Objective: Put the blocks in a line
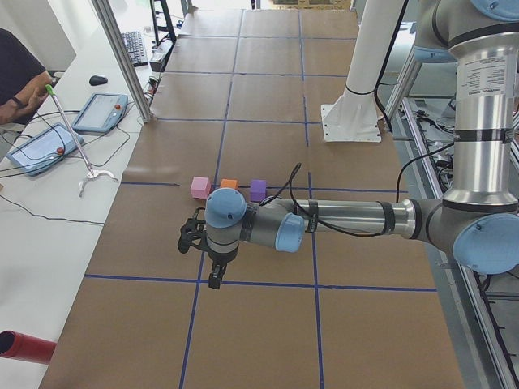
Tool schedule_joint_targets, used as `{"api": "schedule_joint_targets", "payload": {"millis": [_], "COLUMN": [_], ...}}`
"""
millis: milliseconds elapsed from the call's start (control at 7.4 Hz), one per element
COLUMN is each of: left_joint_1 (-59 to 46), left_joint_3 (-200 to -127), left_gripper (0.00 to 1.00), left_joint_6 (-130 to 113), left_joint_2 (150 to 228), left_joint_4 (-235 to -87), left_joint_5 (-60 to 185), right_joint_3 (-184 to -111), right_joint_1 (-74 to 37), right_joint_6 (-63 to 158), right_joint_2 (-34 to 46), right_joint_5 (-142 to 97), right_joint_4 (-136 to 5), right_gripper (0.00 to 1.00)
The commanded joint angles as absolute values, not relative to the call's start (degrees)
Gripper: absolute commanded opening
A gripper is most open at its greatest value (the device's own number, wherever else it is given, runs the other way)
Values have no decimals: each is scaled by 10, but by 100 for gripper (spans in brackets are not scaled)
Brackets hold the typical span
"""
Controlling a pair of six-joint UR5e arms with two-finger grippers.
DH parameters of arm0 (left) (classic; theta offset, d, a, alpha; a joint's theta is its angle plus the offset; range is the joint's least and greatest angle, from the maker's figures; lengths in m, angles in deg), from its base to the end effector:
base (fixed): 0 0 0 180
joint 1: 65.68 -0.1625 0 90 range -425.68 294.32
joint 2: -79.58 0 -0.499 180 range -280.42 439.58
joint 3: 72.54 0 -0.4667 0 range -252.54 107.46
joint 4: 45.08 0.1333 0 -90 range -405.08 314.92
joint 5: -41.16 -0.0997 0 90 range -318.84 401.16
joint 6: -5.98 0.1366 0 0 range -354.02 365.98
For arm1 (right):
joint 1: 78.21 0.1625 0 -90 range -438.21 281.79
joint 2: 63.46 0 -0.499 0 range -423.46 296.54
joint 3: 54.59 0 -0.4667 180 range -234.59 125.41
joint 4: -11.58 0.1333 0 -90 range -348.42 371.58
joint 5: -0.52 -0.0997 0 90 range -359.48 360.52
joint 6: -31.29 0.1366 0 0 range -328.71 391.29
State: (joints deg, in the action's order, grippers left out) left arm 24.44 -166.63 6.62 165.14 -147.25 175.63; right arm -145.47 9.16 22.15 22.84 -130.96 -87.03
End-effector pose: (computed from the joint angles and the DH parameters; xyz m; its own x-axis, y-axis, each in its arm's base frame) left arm -0.0387 -0.5455 0.7378 0.7139 0.1529 -0.6834 -0.0059 0.9771 0.2125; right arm 0.0157 -0.5910 0.7323 0.7337 -0.1463 0.6635 0.1644 0.9858 0.0356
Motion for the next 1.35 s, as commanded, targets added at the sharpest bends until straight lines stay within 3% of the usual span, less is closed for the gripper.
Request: {"api": "schedule_joint_targets", "payload": {"millis": [0,1216], "left_joint_1": [246,246], "left_joint_3": [-1668,-1682], "left_gripper": [100,100], "left_joint_6": [66,19], "left_joint_2": [1637,1630], "left_joint_4": [-1478,-1451], "left_joint_5": [1776,1769], "right_joint_3": [-1455,-1455], "right_joint_1": [92,92], "right_joint_6": [222,222], "right_joint_2": [228,228], "right_joint_5": [-1310,-1310], "right_joint_4": [-870,-870], "right_gripper": [100,100]}}
